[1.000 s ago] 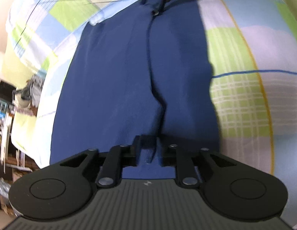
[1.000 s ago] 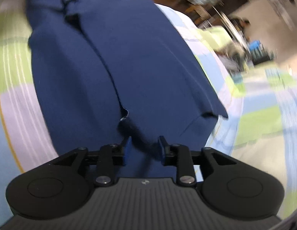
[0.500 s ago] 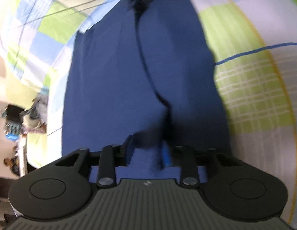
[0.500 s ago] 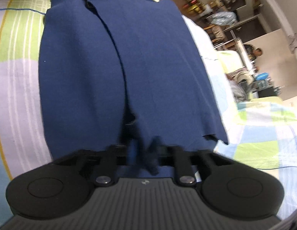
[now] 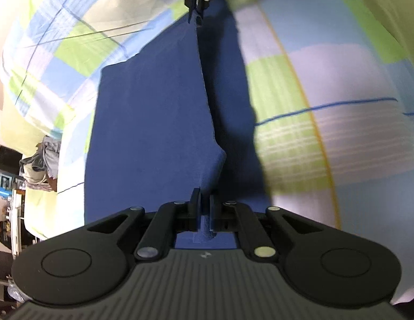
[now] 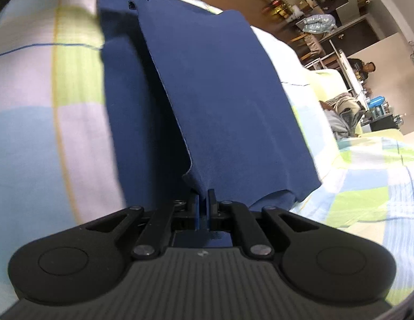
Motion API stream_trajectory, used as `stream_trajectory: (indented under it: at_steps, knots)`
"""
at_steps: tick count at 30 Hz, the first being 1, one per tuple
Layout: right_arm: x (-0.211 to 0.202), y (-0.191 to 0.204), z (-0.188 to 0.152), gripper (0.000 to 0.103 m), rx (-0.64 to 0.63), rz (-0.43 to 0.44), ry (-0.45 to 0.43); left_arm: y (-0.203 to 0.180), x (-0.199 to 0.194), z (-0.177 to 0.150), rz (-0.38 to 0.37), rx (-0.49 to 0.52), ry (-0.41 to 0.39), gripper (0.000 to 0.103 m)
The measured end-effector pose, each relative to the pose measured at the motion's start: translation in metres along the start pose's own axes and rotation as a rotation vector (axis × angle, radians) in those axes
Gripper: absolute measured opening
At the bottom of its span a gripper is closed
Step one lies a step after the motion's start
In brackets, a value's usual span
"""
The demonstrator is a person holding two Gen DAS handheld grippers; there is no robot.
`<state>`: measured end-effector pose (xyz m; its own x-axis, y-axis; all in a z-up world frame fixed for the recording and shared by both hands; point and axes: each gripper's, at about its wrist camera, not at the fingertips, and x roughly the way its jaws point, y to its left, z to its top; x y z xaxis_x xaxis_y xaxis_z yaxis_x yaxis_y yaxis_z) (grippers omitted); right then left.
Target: Fold clothes
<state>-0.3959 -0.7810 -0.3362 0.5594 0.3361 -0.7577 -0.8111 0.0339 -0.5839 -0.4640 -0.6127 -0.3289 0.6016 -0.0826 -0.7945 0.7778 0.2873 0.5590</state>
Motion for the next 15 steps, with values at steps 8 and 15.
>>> stream_trajectory:
  at_steps: [8,15]
  knots:
    - [-0.002,0.012,-0.001,0.003,0.037,-0.015,0.008,-0.004,-0.002,-0.002,-0.02,-0.013,-0.001,0.003]
    - [0.017,0.021,0.001,0.009,0.037,-0.001,0.053,-0.023,0.021,0.0,-0.03,0.052,0.044,0.006]
